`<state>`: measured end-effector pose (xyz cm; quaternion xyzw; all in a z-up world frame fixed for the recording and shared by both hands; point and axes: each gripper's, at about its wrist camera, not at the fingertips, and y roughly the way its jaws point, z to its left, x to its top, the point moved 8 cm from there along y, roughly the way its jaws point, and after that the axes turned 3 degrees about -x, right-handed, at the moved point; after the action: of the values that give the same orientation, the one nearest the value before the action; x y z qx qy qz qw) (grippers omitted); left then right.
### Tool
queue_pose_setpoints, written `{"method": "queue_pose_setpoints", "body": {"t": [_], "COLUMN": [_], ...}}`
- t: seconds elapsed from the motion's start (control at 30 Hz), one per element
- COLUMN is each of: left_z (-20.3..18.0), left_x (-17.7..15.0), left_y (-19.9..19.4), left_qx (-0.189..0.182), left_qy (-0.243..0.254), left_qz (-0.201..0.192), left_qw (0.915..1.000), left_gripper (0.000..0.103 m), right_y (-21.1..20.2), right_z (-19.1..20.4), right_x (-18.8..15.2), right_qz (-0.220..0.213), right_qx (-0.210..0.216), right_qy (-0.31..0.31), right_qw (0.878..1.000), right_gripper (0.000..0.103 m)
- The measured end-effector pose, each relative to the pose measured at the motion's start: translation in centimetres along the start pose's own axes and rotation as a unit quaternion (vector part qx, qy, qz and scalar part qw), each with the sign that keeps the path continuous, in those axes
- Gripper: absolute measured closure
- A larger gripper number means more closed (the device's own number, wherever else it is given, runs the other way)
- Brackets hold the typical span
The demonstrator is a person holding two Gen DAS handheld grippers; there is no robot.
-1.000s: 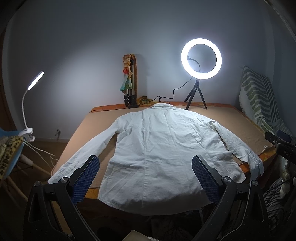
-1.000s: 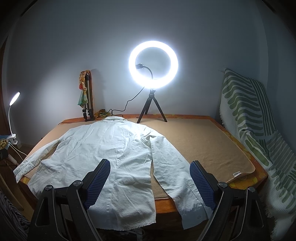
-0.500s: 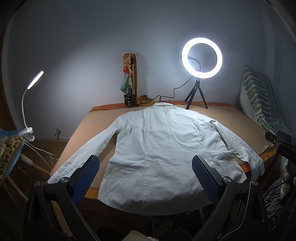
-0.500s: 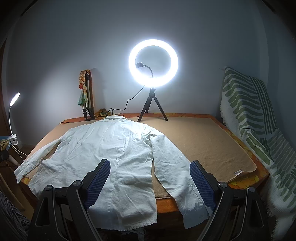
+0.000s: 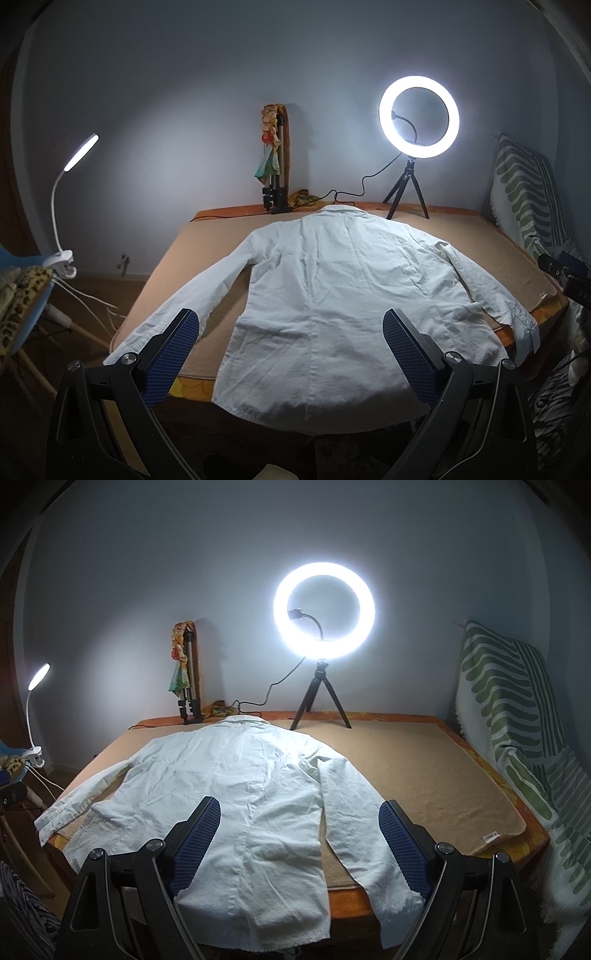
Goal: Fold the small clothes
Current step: 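Grasp the white shirt's sleeve cuff with the left gripper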
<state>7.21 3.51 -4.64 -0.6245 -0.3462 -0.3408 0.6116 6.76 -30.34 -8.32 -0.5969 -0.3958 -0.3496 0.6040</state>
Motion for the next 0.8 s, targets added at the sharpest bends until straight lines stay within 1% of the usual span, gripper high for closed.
{"method": "queue_pose_setpoints", "body": {"t": [0.1,0.17,0.23,0.27,0.33,0.37,0.47,0.53,0.6,0.7,0.77,0.8], "left_z": [1.7,3.3,5.0,6.1,8.5,9.9,13.6,16.1,18.6,22.3,24.4,25.3], "left_x": [0.0,-0.1,-0.4,-0.6,-1.0,-1.2,-2.4,-3.3,-4.3,-6.0,-7.1,-7.7], "left_y": [0.4,0.9,1.5,1.9,2.6,3.0,4.1,4.8,5.6,6.8,7.9,8.5], "left_qx": [0.014,0.021,0.019,0.017,0.019,0.020,0.029,0.036,0.036,0.032,0.032,0.025], "left_qy": [0.001,-0.004,-0.014,-0.022,-0.044,-0.055,-0.084,-0.102,-0.124,-0.173,-0.197,-0.207], "left_qz": [-0.001,0.005,0.015,0.023,0.039,0.049,0.075,0.090,0.108,0.129,0.145,0.155], "left_qw": [0.9999,0.9998,0.9996,0.9993,0.9981,0.9971,0.9932,0.9901,0.9857,0.9758,0.9690,0.9656], "left_gripper": [0.003,0.008,0.018,0.020,0.030,0.032,0.041,0.049,0.053,0.059,0.059,0.061], "right_y": [1.0,1.8,2.8,3.3,4.4,4.9,6.7,7.9,8.9,10.8,11.7,12.2], "right_z": [1.5,2.7,3.9,4.4,5.8,6.5,8.7,10.4,12.2,15.0,16.5,17.2], "right_x": [0.9,1.7,2.2,2.5,3.1,3.3,4.1,4.6,4.8,5.0,5.0,5.0], "right_qz": [0.000,0.002,0.007,0.010,0.016,0.020,0.033,0.041,0.051,0.070,0.081,0.085], "right_qx": [0.027,0.044,0.065,0.074,0.093,0.099,0.125,0.144,0.162,0.193,0.205,0.210], "right_qy": [-0.004,-0.008,-0.010,-0.010,-0.015,-0.020,-0.036,-0.046,-0.058,-0.069,-0.076,-0.082], "right_qw": [1.000,0.999,0.998,0.997,0.995,0.995,0.991,0.988,0.984,0.976,0.973,0.970], "right_gripper": [0.019,0.021,0.025,0.025,0.028,0.031,0.033,0.036,0.042,0.043,0.043,0.043]}}
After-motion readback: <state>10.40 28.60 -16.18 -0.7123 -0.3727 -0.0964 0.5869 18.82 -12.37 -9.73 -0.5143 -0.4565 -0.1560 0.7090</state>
